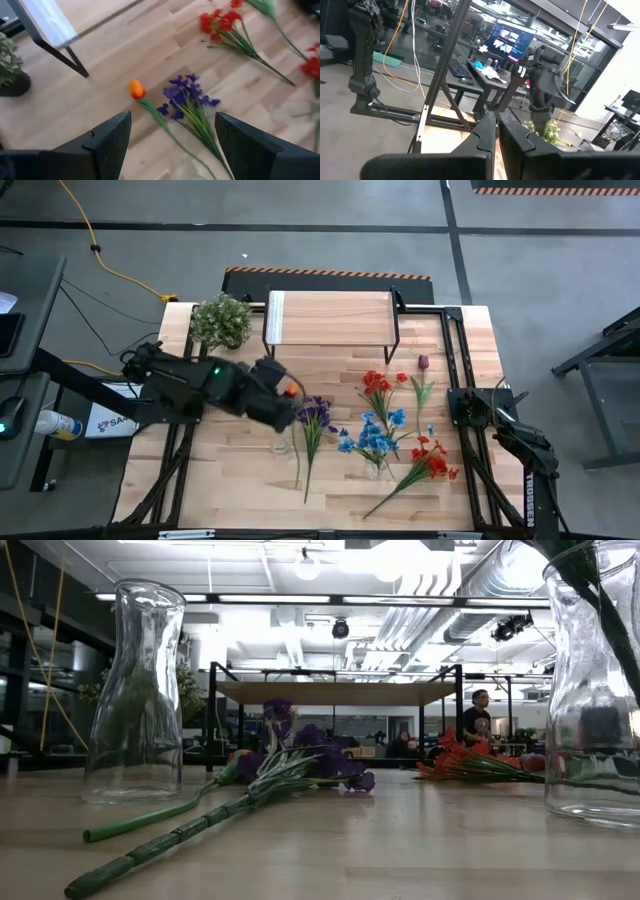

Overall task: Pick and place flowers into a vace then onto a shelf
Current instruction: Put the light orange flower into the right transparent vase

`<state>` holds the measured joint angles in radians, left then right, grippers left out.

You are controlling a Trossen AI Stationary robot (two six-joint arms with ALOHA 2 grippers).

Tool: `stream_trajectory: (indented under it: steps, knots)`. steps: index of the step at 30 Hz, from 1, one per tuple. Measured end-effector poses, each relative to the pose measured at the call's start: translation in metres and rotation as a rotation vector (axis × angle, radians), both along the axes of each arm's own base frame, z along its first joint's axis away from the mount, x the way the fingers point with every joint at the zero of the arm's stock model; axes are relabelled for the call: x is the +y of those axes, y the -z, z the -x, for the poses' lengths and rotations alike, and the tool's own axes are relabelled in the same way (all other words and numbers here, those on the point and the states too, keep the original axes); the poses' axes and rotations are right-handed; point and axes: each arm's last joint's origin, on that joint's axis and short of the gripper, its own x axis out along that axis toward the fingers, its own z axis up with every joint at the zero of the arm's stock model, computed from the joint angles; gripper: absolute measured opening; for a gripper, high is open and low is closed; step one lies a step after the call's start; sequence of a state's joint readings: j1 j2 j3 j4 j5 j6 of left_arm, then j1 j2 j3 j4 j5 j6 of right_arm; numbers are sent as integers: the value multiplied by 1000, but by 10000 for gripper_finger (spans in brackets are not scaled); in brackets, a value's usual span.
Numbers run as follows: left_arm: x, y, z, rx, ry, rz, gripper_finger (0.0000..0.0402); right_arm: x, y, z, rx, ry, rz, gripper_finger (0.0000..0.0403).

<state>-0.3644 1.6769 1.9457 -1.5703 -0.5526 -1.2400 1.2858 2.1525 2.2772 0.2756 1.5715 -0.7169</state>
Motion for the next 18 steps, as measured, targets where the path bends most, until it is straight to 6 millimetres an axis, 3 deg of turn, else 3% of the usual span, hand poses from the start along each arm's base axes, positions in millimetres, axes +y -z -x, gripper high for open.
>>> stream_trajectory:
  steps: [10,18]
  knots:
    - [25,18,-1,106,-22,-54,319,3,0,8,-11,-19,-38,12]
    - [26,46,4,189,-76,-44,319,2,0,7,-1,-17,-2,12]
